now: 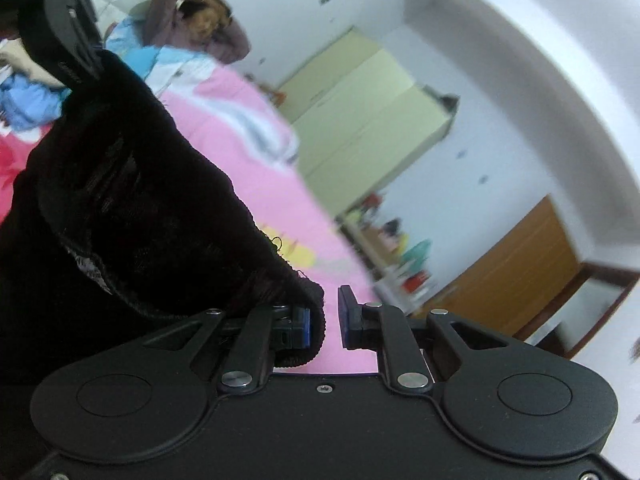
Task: Fold clothes
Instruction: 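Lift the black garment up off the bed with both tools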
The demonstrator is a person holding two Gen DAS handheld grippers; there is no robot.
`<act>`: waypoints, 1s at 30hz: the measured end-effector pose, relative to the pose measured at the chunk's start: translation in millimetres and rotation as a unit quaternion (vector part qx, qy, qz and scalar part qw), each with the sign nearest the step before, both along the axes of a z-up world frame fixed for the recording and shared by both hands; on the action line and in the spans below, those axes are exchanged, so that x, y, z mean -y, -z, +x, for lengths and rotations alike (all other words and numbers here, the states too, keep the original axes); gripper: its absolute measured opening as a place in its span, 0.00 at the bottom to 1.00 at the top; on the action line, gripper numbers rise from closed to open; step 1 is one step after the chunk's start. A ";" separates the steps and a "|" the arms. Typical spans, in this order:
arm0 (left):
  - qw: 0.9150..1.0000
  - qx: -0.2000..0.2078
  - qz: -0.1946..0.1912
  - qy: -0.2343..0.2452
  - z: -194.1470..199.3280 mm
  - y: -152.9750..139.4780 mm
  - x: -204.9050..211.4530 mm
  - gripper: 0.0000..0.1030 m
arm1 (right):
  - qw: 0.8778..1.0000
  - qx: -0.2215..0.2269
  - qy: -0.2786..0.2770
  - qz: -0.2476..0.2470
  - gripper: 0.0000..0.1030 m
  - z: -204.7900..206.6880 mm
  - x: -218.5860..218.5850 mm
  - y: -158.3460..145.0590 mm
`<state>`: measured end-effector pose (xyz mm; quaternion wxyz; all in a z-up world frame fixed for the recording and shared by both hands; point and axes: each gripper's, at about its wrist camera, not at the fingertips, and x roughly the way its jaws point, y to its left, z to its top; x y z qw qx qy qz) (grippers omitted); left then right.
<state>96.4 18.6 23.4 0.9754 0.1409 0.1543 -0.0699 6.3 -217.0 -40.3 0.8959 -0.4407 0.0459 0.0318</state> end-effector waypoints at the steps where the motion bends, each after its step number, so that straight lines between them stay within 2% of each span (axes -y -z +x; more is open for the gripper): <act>1: 1.000 0.009 0.000 0.008 -2.8 -9.9 -1.6 0.08 | 1.000 0.011 0.003 -0.006 0.12 -6.2 -2.2 -15.6; 2: 0.999 0.030 0.004 0.025 -10.3 -32.6 -4.3 0.08 | 1.000 0.019 0.005 -0.009 0.12 -11.3 -3.6 -27.4; 3: 0.998 0.050 0.007 0.041 -17.3 -54.0 -6.8 0.08 | 0.999 0.037 0.011 -0.019 0.12 -23.5 -6.9 -53.4; 5: 0.995 0.070 0.007 0.065 -26.7 -85.2 -10.8 0.08 | 0.997 0.060 0.015 -0.035 0.12 -38.1 -11.7 -81.6; 7: 0.992 0.087 -0.005 0.094 -37.2 -120.6 -17.7 0.10 | 0.994 0.091 0.022 -0.051 0.12 -60.0 -17.0 -124.5; 9: 0.985 0.116 -0.019 0.129 -52.6 -159.9 -27.4 0.11 | 0.991 0.115 0.029 -0.066 0.12 -75.1 -20.7 -153.6; 10: 0.982 0.127 -0.019 0.137 -57.2 -169.0 -29.8 0.12 | 0.989 0.127 0.032 -0.074 0.12 -81.9 -22.0 -165.6; 12: 0.971 0.167 -0.014 0.169 -76.8 -202.7 -37.2 0.12 | 0.982 0.158 0.041 -0.094 0.12 -101.6 -26.0 -198.8; 13: 0.970 0.172 -0.015 0.172 -79.9 -206.5 -37.6 0.12 | 0.980 0.167 0.043 -0.101 0.12 -107.1 -27.4 -207.3; 15: 0.961 0.199 -0.018 0.191 -95.3 -230.1 -43.9 0.12 | 0.974 0.189 0.051 -0.116 0.12 -122.3 -32.4 -231.2; 17: 0.956 0.212 -0.024 0.202 -107.2 -246.9 -48.1 0.12 | 0.968 0.208 0.058 -0.128 0.12 -135.8 -38.1 -251.2; 21: 0.949 0.221 -0.048 0.219 -132.0 -280.4 -58.5 0.12 | 0.957 0.243 0.065 -0.145 0.12 -159.9 -47.9 -282.0; 25: 0.944 0.246 -0.042 0.215 -167.5 -300.9 -62.0 0.12 | 0.949 0.278 0.056 -0.141 0.12 -184.3 -53.3 -304.6; 30: 0.936 0.296 -0.021 0.188 -240.0 -323.4 -63.0 0.13 | 0.939 0.320 0.016 -0.125 0.12 -219.7 -50.0 -326.5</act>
